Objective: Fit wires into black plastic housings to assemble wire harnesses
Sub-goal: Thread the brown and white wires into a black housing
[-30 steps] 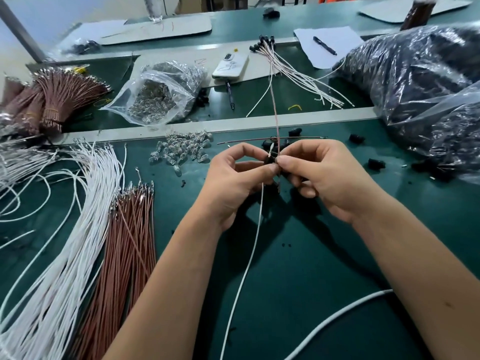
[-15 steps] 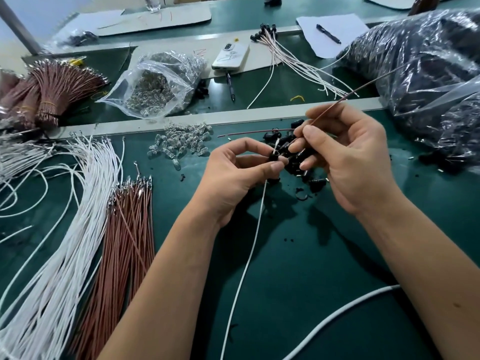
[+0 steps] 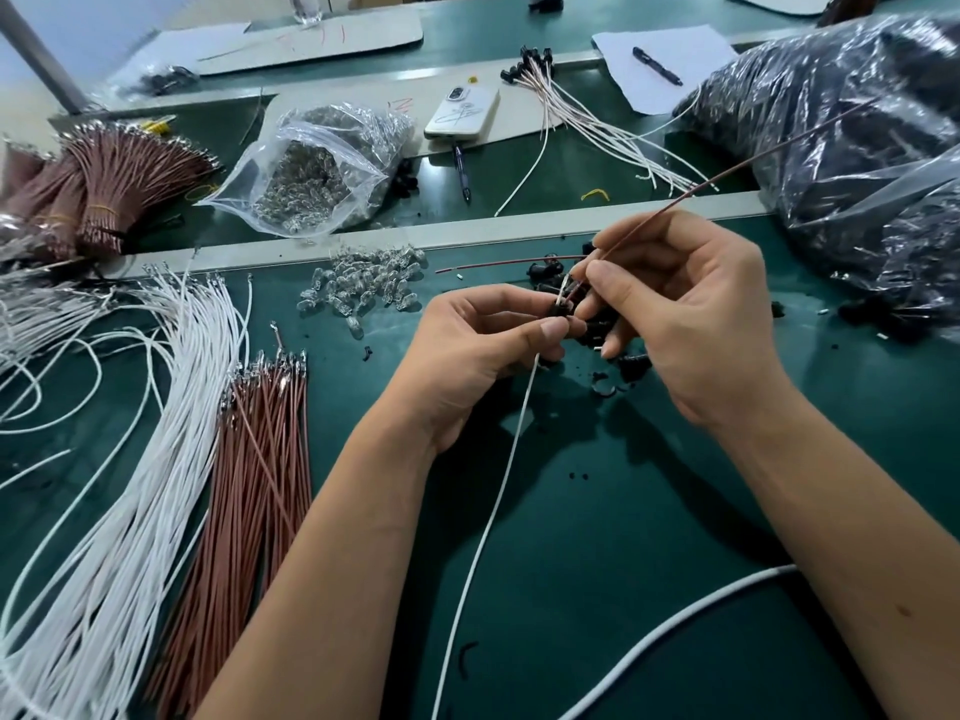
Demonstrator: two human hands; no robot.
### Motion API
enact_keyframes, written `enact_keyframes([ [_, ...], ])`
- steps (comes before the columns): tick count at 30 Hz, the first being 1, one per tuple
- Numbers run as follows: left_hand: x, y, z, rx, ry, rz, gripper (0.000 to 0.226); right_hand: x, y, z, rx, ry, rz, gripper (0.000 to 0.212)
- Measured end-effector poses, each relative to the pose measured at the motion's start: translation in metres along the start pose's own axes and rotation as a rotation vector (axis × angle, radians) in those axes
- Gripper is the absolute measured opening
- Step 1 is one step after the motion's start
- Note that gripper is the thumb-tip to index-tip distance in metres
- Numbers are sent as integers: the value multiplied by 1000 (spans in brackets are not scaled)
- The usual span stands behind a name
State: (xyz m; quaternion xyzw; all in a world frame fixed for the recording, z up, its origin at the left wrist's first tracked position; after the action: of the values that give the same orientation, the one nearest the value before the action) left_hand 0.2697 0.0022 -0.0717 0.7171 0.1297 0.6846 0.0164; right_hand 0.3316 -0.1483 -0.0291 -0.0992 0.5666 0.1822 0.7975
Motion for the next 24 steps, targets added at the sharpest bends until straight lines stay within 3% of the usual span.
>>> enact_keyframes([
  [7, -1, 1, -1, -46, -52, -26, 13, 7, -1, 1, -10, 30, -99, 9],
  [9, -1, 2, -2, -54, -63, -43, 11, 9, -1, 2, -21, 60, -87, 5],
  [18, 1, 4, -4, -116, -84, -65, 15, 17, -6, 4, -44, 232, -9, 23],
  [24, 1, 5, -4, -121, -85, -55, 19, 21, -5, 4, -71, 262, 36, 21],
])
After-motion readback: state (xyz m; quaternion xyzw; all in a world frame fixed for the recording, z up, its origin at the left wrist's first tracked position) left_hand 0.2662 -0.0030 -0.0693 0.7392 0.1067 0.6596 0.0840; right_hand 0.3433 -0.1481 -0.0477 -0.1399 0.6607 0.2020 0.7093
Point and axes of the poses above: each hand's wrist, its own z-axis towards the middle knuckle, its own y-axis out of the palm, x = y × z, the point moved 7 cm from there along z, towards the middle knuckle, and after that the axes turned 2 degrees about y, right-handed, at the moved point
